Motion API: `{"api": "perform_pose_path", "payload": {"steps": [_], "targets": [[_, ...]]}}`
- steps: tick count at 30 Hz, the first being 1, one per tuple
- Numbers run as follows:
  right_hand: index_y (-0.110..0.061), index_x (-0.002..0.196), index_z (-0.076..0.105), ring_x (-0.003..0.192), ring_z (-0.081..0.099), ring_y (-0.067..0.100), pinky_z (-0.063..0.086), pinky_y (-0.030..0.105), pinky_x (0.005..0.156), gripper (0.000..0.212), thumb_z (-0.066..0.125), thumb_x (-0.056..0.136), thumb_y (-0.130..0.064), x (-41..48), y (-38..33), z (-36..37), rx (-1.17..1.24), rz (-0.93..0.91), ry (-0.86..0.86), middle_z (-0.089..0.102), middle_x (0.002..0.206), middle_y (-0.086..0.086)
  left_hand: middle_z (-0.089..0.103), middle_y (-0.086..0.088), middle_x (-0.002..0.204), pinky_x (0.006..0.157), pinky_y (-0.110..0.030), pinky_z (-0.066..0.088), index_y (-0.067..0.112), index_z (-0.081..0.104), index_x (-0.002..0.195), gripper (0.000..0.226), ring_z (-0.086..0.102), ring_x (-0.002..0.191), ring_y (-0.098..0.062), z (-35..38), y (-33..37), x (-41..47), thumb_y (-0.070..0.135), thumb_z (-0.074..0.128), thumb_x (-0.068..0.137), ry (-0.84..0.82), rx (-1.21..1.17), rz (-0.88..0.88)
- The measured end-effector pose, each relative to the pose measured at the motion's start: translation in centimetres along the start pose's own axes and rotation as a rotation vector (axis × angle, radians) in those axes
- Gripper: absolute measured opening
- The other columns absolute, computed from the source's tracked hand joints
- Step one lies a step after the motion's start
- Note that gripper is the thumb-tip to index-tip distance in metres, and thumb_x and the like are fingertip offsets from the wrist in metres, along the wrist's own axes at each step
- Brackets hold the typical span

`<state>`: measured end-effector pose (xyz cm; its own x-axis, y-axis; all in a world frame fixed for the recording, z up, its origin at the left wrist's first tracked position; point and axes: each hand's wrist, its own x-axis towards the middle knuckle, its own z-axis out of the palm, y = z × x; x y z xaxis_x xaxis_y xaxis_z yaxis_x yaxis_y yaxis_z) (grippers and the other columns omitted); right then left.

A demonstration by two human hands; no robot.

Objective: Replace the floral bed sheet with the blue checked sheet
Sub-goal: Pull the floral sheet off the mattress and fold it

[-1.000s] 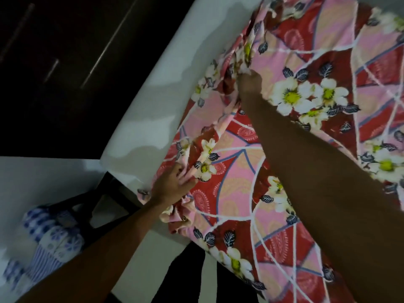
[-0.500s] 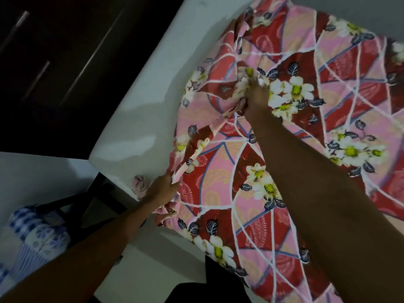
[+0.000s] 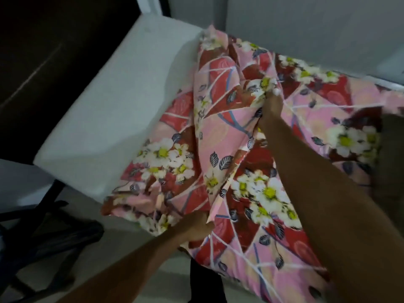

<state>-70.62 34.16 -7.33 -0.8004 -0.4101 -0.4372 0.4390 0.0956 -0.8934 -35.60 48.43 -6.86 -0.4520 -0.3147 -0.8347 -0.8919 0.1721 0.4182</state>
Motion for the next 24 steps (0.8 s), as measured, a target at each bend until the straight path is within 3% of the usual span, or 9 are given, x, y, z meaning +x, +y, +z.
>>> {"api": "perform_pose_path", "payload": {"steps": [4,7,11,15,17,20,22,24], "targets": [[-0.019,0.093,0.066,0.094,0.069,0.030,0.056,0.052,0.090,0.027,0.050,0.089,-0.040,2.7,-1.1,-11.3,-0.049,-0.072,0.053,0.070,0.095,0.008,0.066,-0.010,0.098,0.067,-0.029,0.042,0.010,0.058,0.103,0.029,0.066,0.092,-0.029,7.0,5.1,-0.3,0.037,0.050,0.097,-0.083,0.033,0.092],[-0.012,0.106,0.065,0.097,0.065,0.028,0.053,0.052,0.097,0.034,0.045,0.094,-0.037,1.5,-3.9,-18.6,-0.124,-0.091,0.155,0.067,0.102,0.009,0.058,-0.005,0.089,0.067,-0.030,0.040,0.010,0.055,0.096,0.029,0.062,0.084,-0.025,11.1,9.3,-0.5,0.038,0.054,0.095,-0.153,0.088,0.127],[0.002,0.139,0.048,0.118,0.056,0.026,0.041,0.009,0.092,0.041,0.032,0.109,-0.020,1.1,-7.3,-27.6,-0.277,-0.196,0.226,0.058,0.129,0.014,0.066,-0.009,0.096,0.065,-0.028,0.042,0.007,0.063,0.104,0.033,0.063,0.083,-0.022,15.4,14.2,-0.3,0.037,0.058,0.091,-0.185,0.096,0.118],[-0.012,0.154,0.032,0.132,0.050,0.027,0.039,0.024,0.107,0.053,0.038,0.103,-0.027,3.2,-9.6,-35.5,-0.382,-0.256,0.239,0.050,0.148,0.012,0.061,-0.007,0.094,0.067,-0.027,0.040,0.008,0.061,0.104,0.022,0.059,0.082,-0.020,19.9,19.7,0.2,0.025,0.057,0.091,-0.200,0.035,0.039],[-0.019,0.158,0.022,0.133,0.049,0.022,0.036,0.022,0.107,0.058,0.037,0.102,-0.016,4.5,-10.5,-38.2,-0.460,-0.310,0.199,0.043,0.154,0.007,0.062,-0.011,0.100,0.069,-0.026,0.039,0.003,0.061,0.110,0.027,0.061,0.088,-0.022,22.4,22.9,0.6,0.022,0.057,0.092,-0.153,0.014,0.004],[-0.017,0.159,0.018,0.133,0.048,0.022,0.037,0.023,0.108,0.066,0.033,0.096,-0.003,6.1,-11.8,-41.0,-0.504,-0.332,0.079,0.044,0.153,0.009,0.059,-0.009,0.122,0.083,-0.024,0.043,0.007,0.054,0.126,0.039,0.058,0.109,-0.022,26.1,26.8,1.2,0.026,0.058,0.092,-0.092,-0.055,-0.087],[-0.012,0.159,0.018,0.133,0.049,0.024,0.036,0.026,0.111,0.069,0.035,0.092,-0.006,7.6,-11.5,-42.6,-0.491,-0.366,0.042,0.049,0.148,0.012,0.059,-0.004,0.129,0.091,-0.030,0.048,0.014,0.051,0.129,0.053,0.058,0.109,-0.020,28.3,29.0,2.0,0.034,0.066,0.082,-0.140,-0.242,-0.170],[-0.008,0.158,0.019,0.131,0.051,0.027,0.036,0.025,0.108,0.066,0.037,0.094,-0.013,8.1,-11.2,-43.5,-0.462,-0.340,0.011,0.051,0.146,0.013,0.059,-0.006,0.130,0.094,-0.034,0.048,0.015,0.050,0.132,0.060,0.059,0.109,-0.020,29.9,31.1,3.0,0.033,0.066,0.077,-0.171,-0.280,-0.174]]}}
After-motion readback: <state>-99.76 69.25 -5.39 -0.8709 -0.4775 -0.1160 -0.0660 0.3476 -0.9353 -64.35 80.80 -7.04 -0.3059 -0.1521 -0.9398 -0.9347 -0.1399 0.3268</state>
